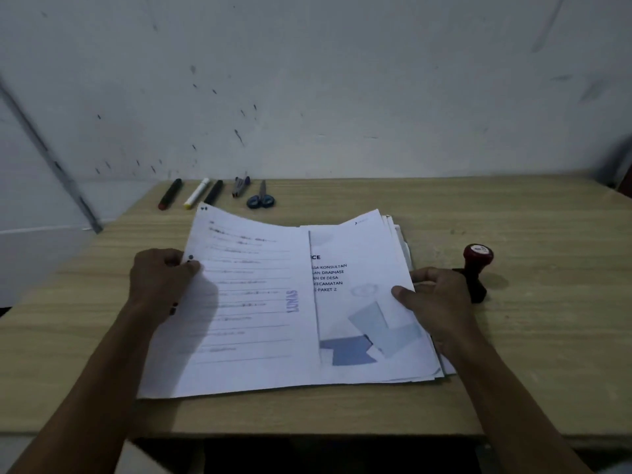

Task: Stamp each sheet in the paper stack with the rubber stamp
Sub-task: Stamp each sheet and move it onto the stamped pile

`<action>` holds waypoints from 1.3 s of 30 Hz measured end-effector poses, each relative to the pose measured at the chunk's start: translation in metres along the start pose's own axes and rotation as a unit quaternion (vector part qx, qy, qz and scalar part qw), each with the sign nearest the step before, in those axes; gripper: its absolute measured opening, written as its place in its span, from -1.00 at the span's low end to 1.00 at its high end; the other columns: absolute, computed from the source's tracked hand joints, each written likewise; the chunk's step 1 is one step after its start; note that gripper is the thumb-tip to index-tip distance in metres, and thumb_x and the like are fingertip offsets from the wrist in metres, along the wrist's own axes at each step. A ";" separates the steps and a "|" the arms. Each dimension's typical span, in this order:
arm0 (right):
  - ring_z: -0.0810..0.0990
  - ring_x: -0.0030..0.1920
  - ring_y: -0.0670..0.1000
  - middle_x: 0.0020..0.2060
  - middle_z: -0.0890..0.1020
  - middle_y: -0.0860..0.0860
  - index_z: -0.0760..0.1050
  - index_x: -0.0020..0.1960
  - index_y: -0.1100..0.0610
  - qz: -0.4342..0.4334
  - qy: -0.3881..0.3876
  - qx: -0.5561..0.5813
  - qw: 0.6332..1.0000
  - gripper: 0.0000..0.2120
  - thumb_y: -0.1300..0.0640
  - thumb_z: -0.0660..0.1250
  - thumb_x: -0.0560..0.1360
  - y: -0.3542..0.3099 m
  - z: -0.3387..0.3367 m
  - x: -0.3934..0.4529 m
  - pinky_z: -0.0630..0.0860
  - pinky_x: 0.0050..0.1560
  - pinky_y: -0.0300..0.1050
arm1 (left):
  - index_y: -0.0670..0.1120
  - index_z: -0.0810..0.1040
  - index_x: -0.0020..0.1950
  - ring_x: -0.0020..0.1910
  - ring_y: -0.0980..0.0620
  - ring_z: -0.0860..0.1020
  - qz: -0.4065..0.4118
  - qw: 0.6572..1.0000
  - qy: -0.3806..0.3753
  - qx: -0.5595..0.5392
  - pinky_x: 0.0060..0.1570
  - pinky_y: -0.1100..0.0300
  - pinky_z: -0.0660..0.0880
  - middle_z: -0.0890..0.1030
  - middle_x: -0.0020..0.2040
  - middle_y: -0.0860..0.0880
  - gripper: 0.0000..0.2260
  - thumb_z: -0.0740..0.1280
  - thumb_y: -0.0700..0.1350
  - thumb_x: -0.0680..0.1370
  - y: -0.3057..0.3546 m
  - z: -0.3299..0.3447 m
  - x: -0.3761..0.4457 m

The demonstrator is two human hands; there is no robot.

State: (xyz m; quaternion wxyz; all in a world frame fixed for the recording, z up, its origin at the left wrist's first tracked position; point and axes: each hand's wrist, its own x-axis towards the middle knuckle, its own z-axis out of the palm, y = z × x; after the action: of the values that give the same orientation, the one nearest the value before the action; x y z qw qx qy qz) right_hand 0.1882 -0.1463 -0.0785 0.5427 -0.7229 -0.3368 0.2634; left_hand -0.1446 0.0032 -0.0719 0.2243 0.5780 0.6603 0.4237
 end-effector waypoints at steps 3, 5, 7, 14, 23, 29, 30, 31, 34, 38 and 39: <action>0.60 -0.20 -0.06 -0.12 0.63 0.05 0.56 0.06 0.19 -0.019 0.007 -0.027 0.999 -0.74 0.24 0.52 0.40 -0.001 0.002 -0.003 0.51 -0.23 -0.20 | -0.22 0.63 -0.19 -0.36 -0.14 0.51 0.014 0.996 0.012 0.092 -0.37 0.15 0.45 0.61 -0.25 -0.23 -0.90 0.42 -0.20 0.47 -0.011 -0.019 0.004; 0.59 -0.17 -0.02 -0.04 0.64 0.09 0.57 0.13 0.23 -0.030 0.012 -0.044 0.999 -0.69 0.23 0.51 0.42 0.000 0.002 -0.006 0.51 -0.19 -0.18 | -0.27 0.65 -0.10 -0.17 -0.22 0.56 0.039 0.989 0.023 0.143 -0.20 0.11 0.42 0.63 -0.13 -0.28 -0.88 0.41 -0.22 0.47 -0.014 -0.030 0.009; 0.56 -0.19 -0.05 0.02 0.66 0.11 0.56 0.20 0.25 -0.048 0.018 -0.068 0.996 -0.64 0.24 0.50 0.43 0.000 0.004 -0.010 0.48 -0.25 -0.22 | -0.27 0.64 0.04 0.01 -0.26 0.56 0.035 0.985 0.033 0.168 -0.07 0.05 0.42 0.63 0.00 -0.28 -0.80 0.43 -0.21 0.46 -0.020 -0.036 0.016; 0.55 -0.06 0.07 0.08 0.63 0.18 0.46 0.33 0.16 -0.106 0.039 -0.169 0.979 -0.51 0.27 0.47 0.43 -0.002 0.009 -0.016 0.49 -0.02 -0.07 | -0.16 0.37 0.40 0.32 -0.30 0.33 0.027 0.964 0.034 0.260 0.25 -0.15 0.31 0.41 0.33 -0.29 -0.42 0.42 0.05 0.47 -0.012 -0.024 0.001; 0.54 0.16 0.21 0.14 0.60 0.15 0.43 0.34 0.00 -0.100 0.042 -0.280 0.954 -0.57 0.14 0.41 0.49 0.004 0.015 -0.017 0.51 0.12 0.11 | 0.04 0.26 0.43 0.46 -0.12 0.18 0.162 0.917 -0.175 0.321 0.39 -0.11 0.12 0.26 0.45 -0.06 -0.33 -0.08 0.38 0.45 0.008 0.029 -0.067; 0.55 0.16 0.21 0.15 0.60 0.14 0.45 0.32 0.02 -0.106 0.045 -0.271 0.956 -0.58 0.17 0.42 0.49 0.006 0.015 -0.016 0.53 0.12 0.11 | 0.03 0.25 0.47 0.49 -0.13 0.16 0.125 0.921 -0.171 0.327 0.41 -0.23 0.10 0.25 0.50 -0.05 -0.43 0.08 0.29 0.55 -0.004 0.013 -0.043; 0.55 0.16 0.21 0.15 0.60 0.15 0.45 0.32 0.01 -0.104 0.046 -0.269 0.956 -0.58 0.17 0.42 0.49 0.006 0.015 -0.016 0.53 0.12 0.11 | 0.03 0.25 0.48 0.49 -0.13 0.16 0.126 0.921 -0.171 0.327 0.41 -0.23 0.10 0.25 0.50 -0.05 -0.43 0.09 0.29 0.55 -0.003 0.013 -0.042; 0.55 0.16 0.21 0.16 0.60 0.15 0.45 0.32 0.01 -0.103 0.048 -0.269 0.957 -0.58 0.17 0.42 0.49 0.006 0.016 -0.017 0.53 0.12 0.12 | 0.02 0.24 0.48 0.50 -0.13 0.15 0.124 0.921 -0.174 0.326 0.41 -0.24 0.08 0.24 0.51 -0.05 -0.43 0.09 0.29 0.56 -0.002 0.012 -0.043; 0.54 0.18 0.20 0.17 0.59 0.14 0.46 0.32 0.00 -0.100 0.043 -0.261 0.959 -0.58 0.16 0.41 0.49 0.005 0.015 -0.018 0.52 0.13 0.12 | 0.01 0.23 0.49 0.52 -0.15 0.10 0.114 0.924 -0.177 0.321 0.42 -0.27 0.03 0.20 0.53 -0.07 -0.43 0.10 0.27 0.57 0.000 0.013 -0.044; 0.54 0.19 0.17 0.17 0.60 0.10 0.49 0.29 0.01 -0.103 0.036 -0.238 0.965 -0.62 0.17 0.42 0.49 0.006 0.013 -0.018 0.51 0.15 0.11 | 0.00 0.15 0.54 0.56 -0.13 -0.03 0.122 0.933 -0.148 0.304 0.44 -0.26 -0.07 0.07 0.58 -0.08 -0.42 0.14 0.21 0.58 0.010 0.016 -0.051; 0.54 0.18 0.15 0.17 0.60 0.10 0.51 0.27 0.02 -0.105 0.038 -0.227 0.968 -0.64 0.18 0.41 0.49 0.006 0.012 -0.017 0.51 0.15 0.10 | -0.02 0.18 0.53 0.55 -0.12 0.02 0.138 0.945 -0.132 0.266 0.45 -0.21 -0.02 0.12 0.57 -0.08 -0.44 0.17 0.18 0.59 0.015 0.020 -0.054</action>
State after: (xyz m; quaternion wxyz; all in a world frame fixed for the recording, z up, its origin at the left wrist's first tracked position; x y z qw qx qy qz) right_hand 0.1693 -0.1533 -0.0871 0.4017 -0.7969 -0.4412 0.0942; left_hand -0.1083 -0.0424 -0.0808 0.0872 0.7530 0.6272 0.1790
